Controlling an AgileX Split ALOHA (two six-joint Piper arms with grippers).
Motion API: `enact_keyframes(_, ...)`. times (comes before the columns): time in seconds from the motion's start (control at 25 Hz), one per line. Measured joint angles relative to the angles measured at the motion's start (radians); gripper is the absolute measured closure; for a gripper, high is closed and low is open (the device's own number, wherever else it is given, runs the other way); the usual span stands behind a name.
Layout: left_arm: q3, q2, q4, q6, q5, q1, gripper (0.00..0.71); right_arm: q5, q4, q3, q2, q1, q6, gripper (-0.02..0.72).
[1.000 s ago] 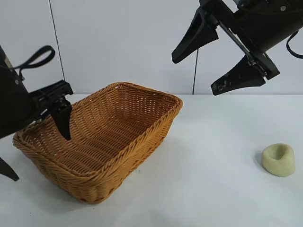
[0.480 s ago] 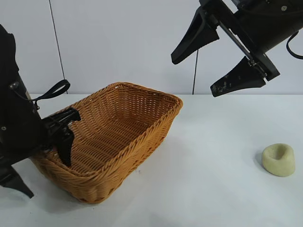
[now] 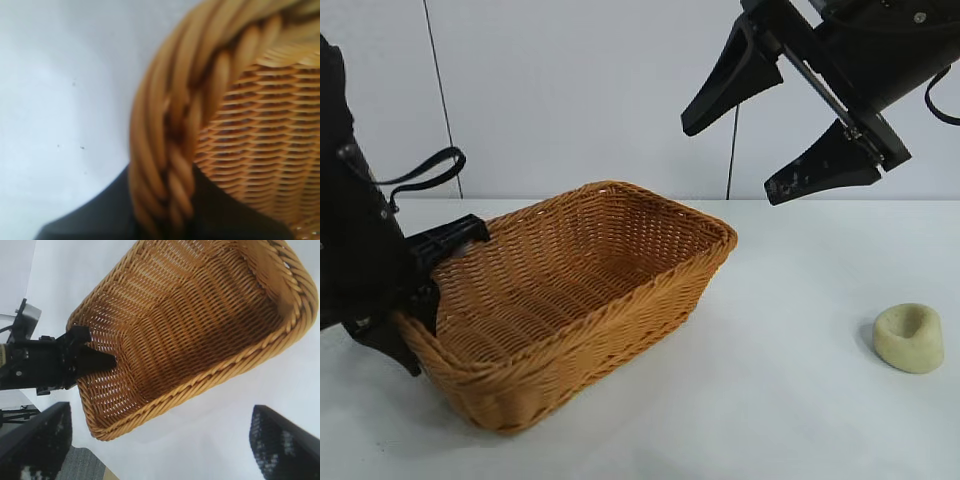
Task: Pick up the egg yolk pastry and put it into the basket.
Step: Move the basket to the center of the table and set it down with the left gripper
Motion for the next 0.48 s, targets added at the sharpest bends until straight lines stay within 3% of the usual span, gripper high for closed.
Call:
enact_keyframes(0.2,-0.137,0.074,0.04,0.119,0.097,0.022,0.57,0.002,0.0,0.0,0.0,0.0,0.0,0.041)
enact_keyframes(0.48,-0.333,0.221,0.072,0.265,0.229,-0.012,0.57,0.012,0.0,0.0,0.0,0.0,0.0,0.041)
